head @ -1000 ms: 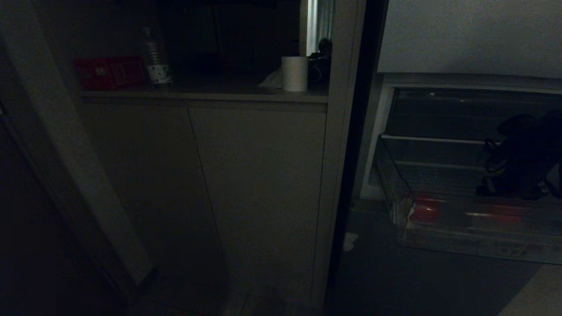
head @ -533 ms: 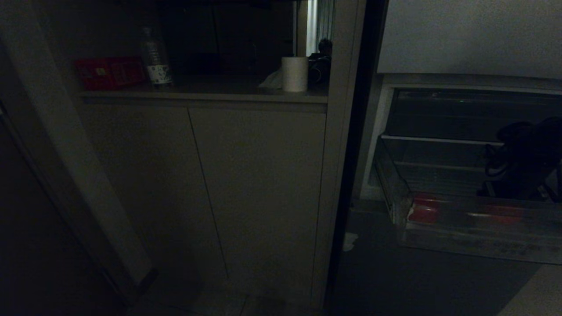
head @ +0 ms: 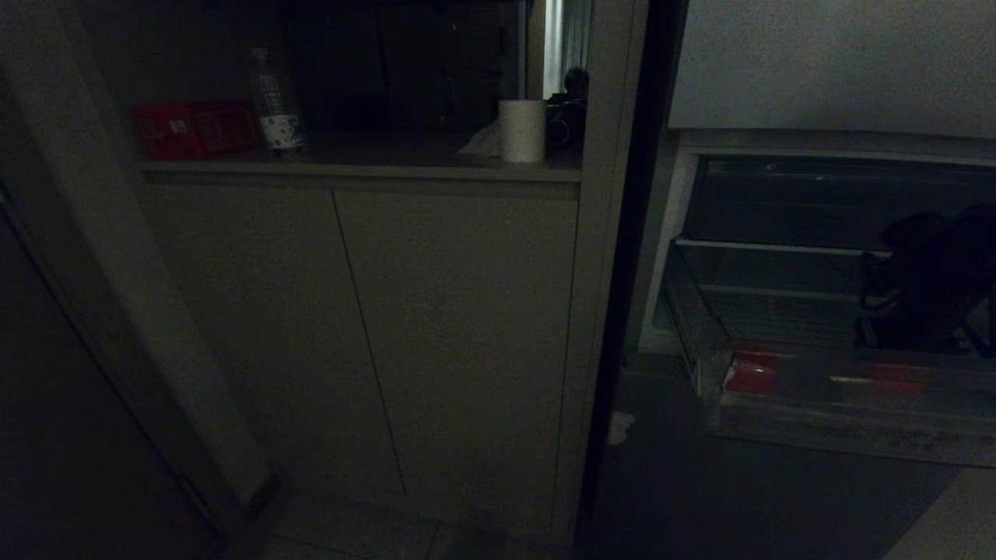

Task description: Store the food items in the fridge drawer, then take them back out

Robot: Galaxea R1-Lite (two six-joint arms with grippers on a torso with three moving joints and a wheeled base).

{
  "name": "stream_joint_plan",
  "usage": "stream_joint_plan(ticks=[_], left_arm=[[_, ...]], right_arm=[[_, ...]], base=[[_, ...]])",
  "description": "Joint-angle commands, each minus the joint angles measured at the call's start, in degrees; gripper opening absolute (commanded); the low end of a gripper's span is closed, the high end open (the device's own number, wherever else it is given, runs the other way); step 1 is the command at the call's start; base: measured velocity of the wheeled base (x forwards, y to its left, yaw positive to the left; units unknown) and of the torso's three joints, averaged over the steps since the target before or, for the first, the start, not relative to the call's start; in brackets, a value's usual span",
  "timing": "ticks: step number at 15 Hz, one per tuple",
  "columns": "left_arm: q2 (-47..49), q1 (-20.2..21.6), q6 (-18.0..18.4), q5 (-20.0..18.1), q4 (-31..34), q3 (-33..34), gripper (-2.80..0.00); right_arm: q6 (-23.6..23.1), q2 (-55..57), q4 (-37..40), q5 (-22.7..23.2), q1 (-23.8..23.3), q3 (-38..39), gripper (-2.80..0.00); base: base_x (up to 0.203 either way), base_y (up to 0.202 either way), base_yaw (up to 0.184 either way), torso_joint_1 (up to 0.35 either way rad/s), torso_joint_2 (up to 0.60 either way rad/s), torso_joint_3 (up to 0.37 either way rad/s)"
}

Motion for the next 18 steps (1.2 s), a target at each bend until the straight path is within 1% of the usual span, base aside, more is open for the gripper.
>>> stream_joint_plan(ticks=[1, 5, 7, 9, 11, 14, 16, 18], left_arm=[[0.08, -0.01, -0.01, 0.02, 0.05, -0.01, -2.8], [0.08, -0.01, -0.01, 0.02, 0.05, -0.01, -2.8], [0.08, -0.01, -0.01, 0.02, 0.05, -0.01, -2.8], [0.08, -0.01, -0.01, 0.02, 0.05, -0.01, -2.8], [0.08, -0.01, -0.01, 0.02, 0.05, -0.01, -2.8], [0.08, -0.01, -0.01, 0.02, 0.05, -0.01, -2.8], [0.08, -0.01, -0.01, 0.02, 0.05, -0.01, -2.8], [0.08, -0.01, -0.01, 0.02, 0.05, -0.01, -2.8]], right_arm=[[0.09, -4.02, 0.09, 1.26, 0.3, -0.07, -2.8], [1.08, -11.8, 0.09, 1.96, 1.74, 1.37, -2.8], [1.37, -16.95, 0.09, 3.91, 2.26, 2.73, -2.8], [1.52, -23.46, 0.09, 6.01, 2.65, 5.25, -2.8], [1.53, -30.74, 0.09, 6.99, 3.25, 9.26, -2.8], [0.83, -47.94, 0.09, 7.7, 4.38, 21.31, -2.8], [-0.23, -60.89, -0.43, 8.04, 4.84, 32.92, -2.8], [-0.98, -74.06, -3.69, 8.81, 5.31, 46.7, -2.8]], base=[[0.0, 0.0, 0.0, 0.0, 0.0, 0.0], [0.0, 0.0, 0.0, 0.0, 0.0, 0.0], [0.0, 0.0, 0.0, 0.0, 0.0, 0.0], [0.0, 0.0, 0.0, 0.0, 0.0, 0.0], [0.0, 0.0, 0.0, 0.0, 0.0, 0.0], [0.0, 0.0, 0.0, 0.0, 0.0, 0.0], [0.0, 0.0, 0.0, 0.0, 0.0, 0.0], [0.0, 0.0, 0.0, 0.0, 0.0, 0.0]])
